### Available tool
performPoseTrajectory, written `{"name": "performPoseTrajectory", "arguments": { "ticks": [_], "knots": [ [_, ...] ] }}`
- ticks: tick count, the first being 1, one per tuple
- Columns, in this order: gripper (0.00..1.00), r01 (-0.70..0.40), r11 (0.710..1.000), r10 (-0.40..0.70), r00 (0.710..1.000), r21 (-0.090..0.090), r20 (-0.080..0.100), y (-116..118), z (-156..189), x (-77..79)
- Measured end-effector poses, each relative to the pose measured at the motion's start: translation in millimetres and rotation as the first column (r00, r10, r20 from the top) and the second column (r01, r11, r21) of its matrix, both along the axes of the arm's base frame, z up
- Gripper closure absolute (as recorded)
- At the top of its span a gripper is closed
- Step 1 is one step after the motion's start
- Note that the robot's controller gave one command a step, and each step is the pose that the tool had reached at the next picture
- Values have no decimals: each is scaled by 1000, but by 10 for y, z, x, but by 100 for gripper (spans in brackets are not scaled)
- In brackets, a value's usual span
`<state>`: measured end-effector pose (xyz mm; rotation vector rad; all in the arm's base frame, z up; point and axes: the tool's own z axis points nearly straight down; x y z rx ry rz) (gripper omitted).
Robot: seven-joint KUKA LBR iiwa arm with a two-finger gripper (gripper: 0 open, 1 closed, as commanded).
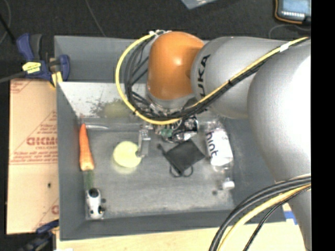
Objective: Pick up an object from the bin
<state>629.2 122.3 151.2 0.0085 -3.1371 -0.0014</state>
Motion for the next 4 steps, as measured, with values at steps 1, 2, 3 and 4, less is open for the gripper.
{"name": "performPoseTrajectory", "arguments": {
  "ticks": [1,2,3,4],
  "knots": [
    [0,2,1000,-2,1000,1,8,-5,53,18],
    [0,-89,996,89,996,0,15,30,-234,-51],
    [0,-150,989,150,989,1,4,56,-532,-233],
    [0,-171,985,171,985,-1,16,87,-370,-247]
  ]
}}
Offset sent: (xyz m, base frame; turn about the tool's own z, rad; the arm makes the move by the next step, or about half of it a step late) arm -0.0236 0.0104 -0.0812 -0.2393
